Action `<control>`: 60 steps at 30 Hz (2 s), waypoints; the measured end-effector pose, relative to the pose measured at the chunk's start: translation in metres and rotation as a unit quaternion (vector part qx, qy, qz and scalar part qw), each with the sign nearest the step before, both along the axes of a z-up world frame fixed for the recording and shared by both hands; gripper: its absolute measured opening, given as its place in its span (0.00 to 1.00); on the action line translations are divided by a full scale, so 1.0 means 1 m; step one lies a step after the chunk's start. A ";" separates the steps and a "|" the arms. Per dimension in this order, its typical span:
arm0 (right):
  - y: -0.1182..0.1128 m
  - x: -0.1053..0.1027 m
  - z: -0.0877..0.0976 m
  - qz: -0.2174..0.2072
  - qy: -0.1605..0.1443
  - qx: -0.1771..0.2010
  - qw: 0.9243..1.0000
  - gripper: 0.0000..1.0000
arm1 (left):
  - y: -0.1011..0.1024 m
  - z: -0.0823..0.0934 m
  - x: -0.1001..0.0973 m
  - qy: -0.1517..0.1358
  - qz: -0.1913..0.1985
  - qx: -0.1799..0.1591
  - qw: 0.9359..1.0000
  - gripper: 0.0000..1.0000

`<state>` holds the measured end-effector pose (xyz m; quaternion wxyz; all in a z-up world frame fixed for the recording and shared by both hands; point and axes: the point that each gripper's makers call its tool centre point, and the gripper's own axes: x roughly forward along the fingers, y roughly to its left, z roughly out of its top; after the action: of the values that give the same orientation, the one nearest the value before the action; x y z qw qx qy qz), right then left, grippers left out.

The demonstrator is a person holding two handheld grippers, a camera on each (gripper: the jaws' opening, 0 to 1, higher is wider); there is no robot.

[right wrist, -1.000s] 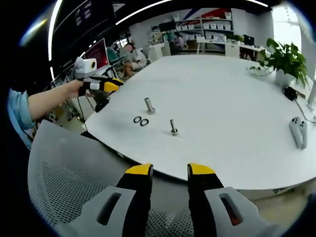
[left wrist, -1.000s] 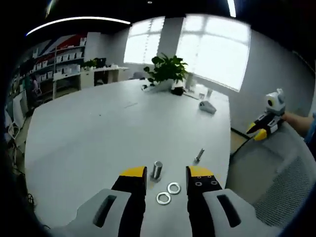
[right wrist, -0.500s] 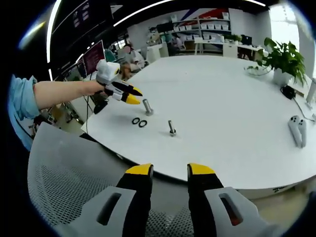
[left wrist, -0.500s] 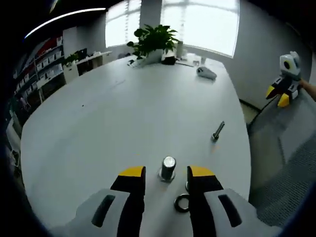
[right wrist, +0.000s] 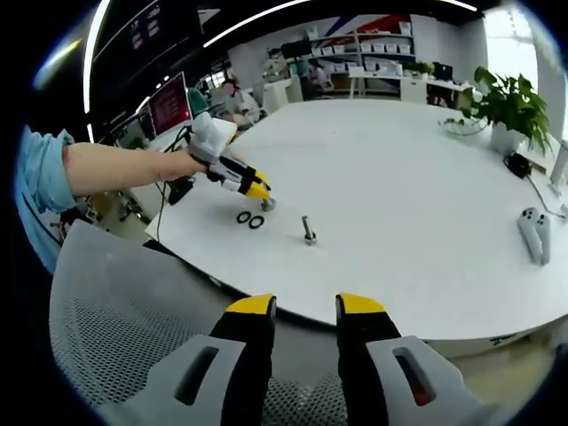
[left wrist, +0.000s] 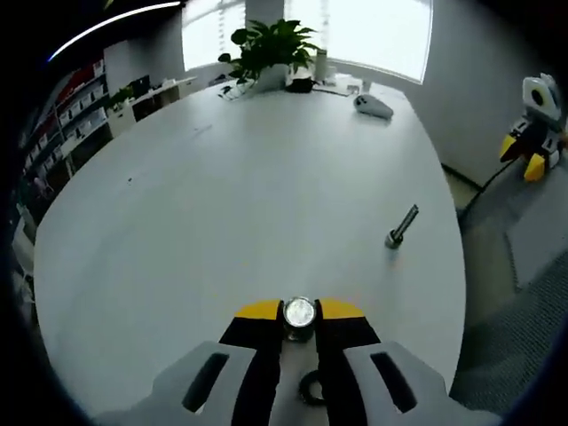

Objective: Place the washer onto the threaded stud by aligning its center hole with the stud, sliding it down to the base, and recovering from edge contact or off-axis alignment until the washer reaches the visible bottom stop.

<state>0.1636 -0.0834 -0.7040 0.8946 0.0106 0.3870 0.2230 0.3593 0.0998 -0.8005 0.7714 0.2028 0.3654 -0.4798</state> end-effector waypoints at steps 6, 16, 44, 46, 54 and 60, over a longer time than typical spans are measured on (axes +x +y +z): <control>0.000 0.000 0.000 0.000 -0.001 0.001 1.000 0.29 | -0.007 -0.002 -0.014 0.011 -0.004 0.004 1.000 0.12; 0.000 0.001 0.001 -0.001 -0.005 0.005 1.000 0.29 | -0.017 -0.003 -0.047 0.034 -0.021 -0.006 0.999 0.12; 0.001 0.001 0.002 0.000 -0.006 0.006 1.000 0.29 | 0.065 -0.034 -0.054 -0.014 -0.187 0.179 0.966 0.26; 0.001 0.001 0.002 0.000 -0.006 0.006 1.000 0.29 | 0.065 -0.038 -0.055 -0.009 -0.203 0.195 0.960 0.26; 0.001 0.001 0.002 -0.001 -0.006 0.006 1.000 0.29 | 0.057 -0.038 -0.048 0.020 -0.200 0.214 0.956 0.27; 0.001 0.001 0.001 0.000 -0.004 0.005 1.000 0.29 | 0.057 -0.039 -0.049 0.038 -0.204 0.233 0.950 0.26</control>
<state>0.1646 -0.0826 -0.7029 0.8963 0.0144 0.3822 0.2246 0.3105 0.1567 -0.8398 0.5739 0.4286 0.4468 -0.5361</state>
